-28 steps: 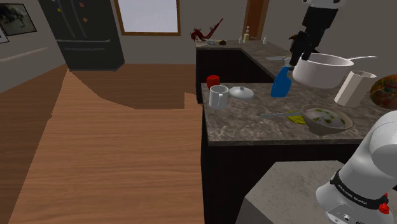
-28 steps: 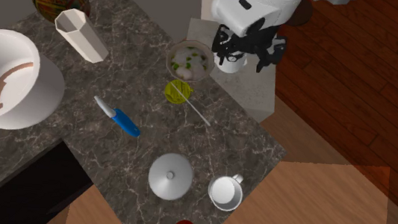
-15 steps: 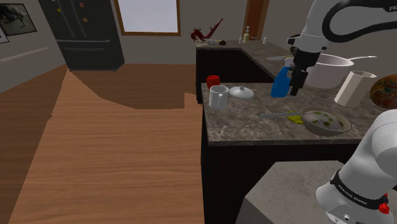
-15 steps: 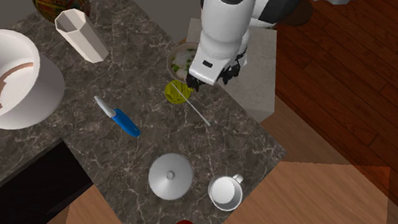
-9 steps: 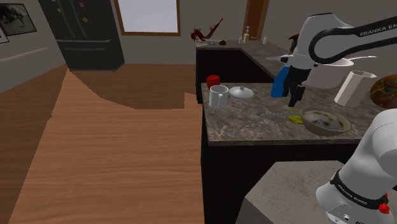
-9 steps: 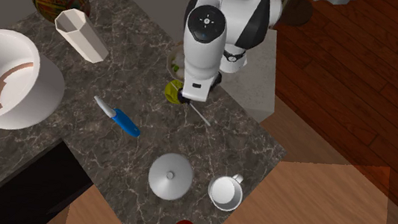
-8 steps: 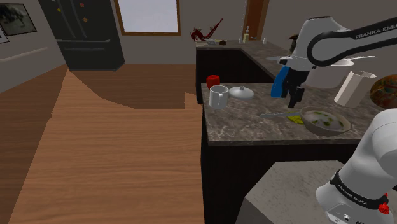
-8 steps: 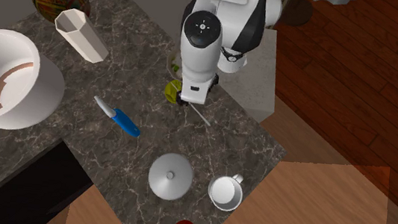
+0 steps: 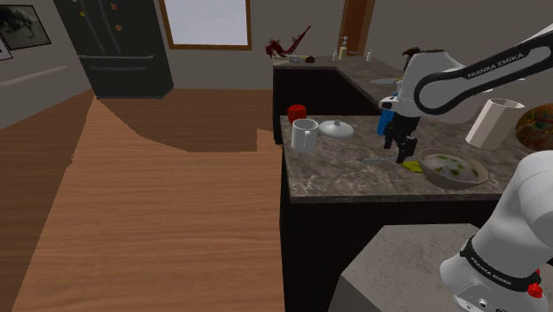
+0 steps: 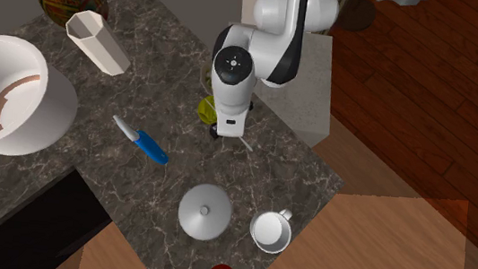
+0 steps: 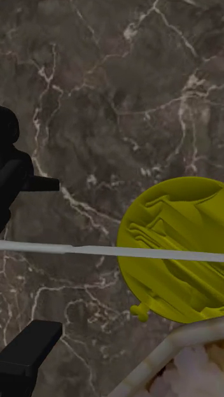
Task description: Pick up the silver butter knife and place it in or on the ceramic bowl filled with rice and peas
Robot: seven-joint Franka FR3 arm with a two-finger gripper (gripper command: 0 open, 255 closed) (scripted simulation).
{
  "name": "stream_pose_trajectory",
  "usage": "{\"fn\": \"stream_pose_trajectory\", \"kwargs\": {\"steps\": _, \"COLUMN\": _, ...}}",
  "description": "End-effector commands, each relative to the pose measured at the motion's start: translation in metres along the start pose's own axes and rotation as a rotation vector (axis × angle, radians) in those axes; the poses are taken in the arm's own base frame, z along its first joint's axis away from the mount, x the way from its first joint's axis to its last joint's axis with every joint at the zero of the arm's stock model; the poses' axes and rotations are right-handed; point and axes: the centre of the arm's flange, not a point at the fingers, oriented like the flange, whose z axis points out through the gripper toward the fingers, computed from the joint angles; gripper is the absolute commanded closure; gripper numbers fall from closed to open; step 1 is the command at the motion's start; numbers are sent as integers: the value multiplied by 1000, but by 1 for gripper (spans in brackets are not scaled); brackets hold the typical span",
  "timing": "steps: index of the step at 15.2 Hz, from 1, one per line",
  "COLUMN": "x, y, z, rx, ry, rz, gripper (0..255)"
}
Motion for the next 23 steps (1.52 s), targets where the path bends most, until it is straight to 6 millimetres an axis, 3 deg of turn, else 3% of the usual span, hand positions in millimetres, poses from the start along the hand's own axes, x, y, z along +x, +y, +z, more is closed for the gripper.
{"fn": "stream_pose_trajectory", "kwargs": {"steps": 1, "x": 1, "y": 0, "z": 10, "rx": -1, "ry": 0, "rz": -1, "gripper": 0}}
{"fn": "stream_pose_trajectory", "kwargs": {"steps": 2, "x": 1, "y": 0, "z": 18, "rx": -1, "ry": 0, "rz": -1, "gripper": 0}}
{"fn": "stream_pose_trajectory", "kwargs": {"steps": 10, "x": 1, "y": 0, "z": 18, "rx": -1, "ry": 0, "rz": -1, "gripper": 0}}
{"fn": "stream_pose_trajectory", "kwargs": {"steps": 11, "x": 1, "y": 0, "z": 18, "rx": -1, "ry": 0, "rz": -1, "gripper": 255}}
{"fn": "stream_pose_trajectory", "kwargs": {"steps": 20, "x": 1, "y": 0, "z": 18, "rx": -1, "ry": 0, "rz": -1, "gripper": 255}}
{"fn": "stream_pose_trajectory", "kwargs": {"steps": 23, "x": 1, "y": 0, "z": 2, "rx": -1, "ry": 0, "rz": -1, "gripper": 255}}
